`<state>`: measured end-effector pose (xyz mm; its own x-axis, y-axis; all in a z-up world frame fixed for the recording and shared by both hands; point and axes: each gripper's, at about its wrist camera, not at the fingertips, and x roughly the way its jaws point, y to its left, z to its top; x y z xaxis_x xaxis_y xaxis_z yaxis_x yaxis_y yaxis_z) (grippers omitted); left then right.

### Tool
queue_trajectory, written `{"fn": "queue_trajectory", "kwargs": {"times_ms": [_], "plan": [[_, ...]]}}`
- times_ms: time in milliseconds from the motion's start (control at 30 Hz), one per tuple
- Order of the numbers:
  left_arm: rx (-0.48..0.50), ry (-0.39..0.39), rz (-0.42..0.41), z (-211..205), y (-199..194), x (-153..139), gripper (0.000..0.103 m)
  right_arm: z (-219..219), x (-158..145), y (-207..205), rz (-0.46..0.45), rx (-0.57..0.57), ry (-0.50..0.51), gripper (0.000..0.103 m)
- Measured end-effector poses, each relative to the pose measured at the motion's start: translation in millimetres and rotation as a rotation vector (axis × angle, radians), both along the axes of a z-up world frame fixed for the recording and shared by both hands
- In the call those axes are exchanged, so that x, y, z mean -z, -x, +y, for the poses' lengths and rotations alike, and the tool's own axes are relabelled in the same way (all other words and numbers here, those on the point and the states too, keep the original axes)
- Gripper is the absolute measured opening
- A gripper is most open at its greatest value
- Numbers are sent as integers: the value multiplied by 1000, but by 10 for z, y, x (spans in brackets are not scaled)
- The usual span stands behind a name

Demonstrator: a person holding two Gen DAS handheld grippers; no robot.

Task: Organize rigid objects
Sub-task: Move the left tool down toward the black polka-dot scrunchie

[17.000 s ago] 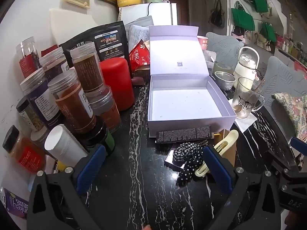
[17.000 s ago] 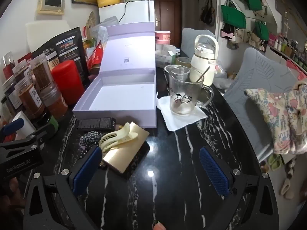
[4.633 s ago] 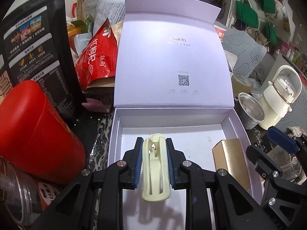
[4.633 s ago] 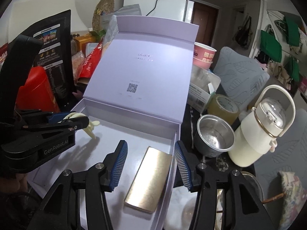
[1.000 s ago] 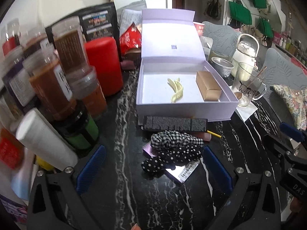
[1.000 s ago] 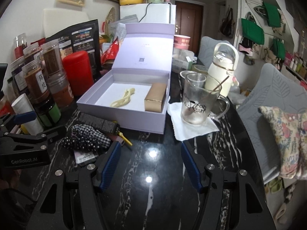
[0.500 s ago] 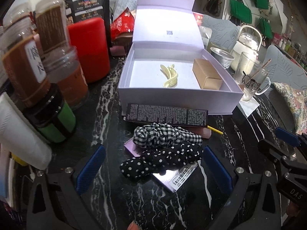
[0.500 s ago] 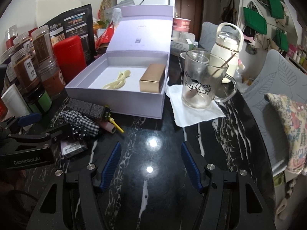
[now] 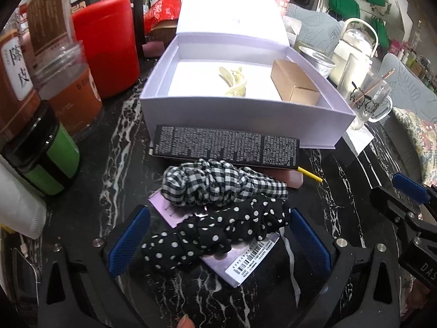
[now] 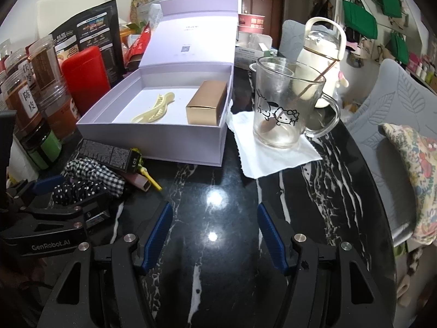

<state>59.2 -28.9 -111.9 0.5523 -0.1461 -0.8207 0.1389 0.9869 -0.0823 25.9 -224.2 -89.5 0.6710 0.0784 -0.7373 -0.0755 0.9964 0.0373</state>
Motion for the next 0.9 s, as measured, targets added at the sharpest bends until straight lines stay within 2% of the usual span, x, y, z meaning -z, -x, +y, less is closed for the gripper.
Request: {"fn": "queue_trajectory", "kwargs": {"times_ms": [133,333,500,533,633,700,833,900], "plan": [[-9,2,26,-10,-25,52,103,-22,17,-16,9,8,-10,65],[-47,16,17,7,-39,27,103,-55,23,-19,12,27,-5,65],[-57,-43,-2,-48,-57,42,103,-73,32,-22,16,37,-11,65],[-57,-51,-2,-54,-59,46,101,-77,31,-21,16,39,-10,65],[-57,-50,-5,-56,-42,39,87,-87,27,-17,15,45,-9,65],[-55,-50,-2,-44,-25,28,84,-97,29,-15,15,50,-8,65],[-58,-42,2,12,9,5,67,-102,40,-5,19,53,-7,65],[-46,-24,12,42,32,-1,62,-94,43,0,19,49,-8,65]]}}
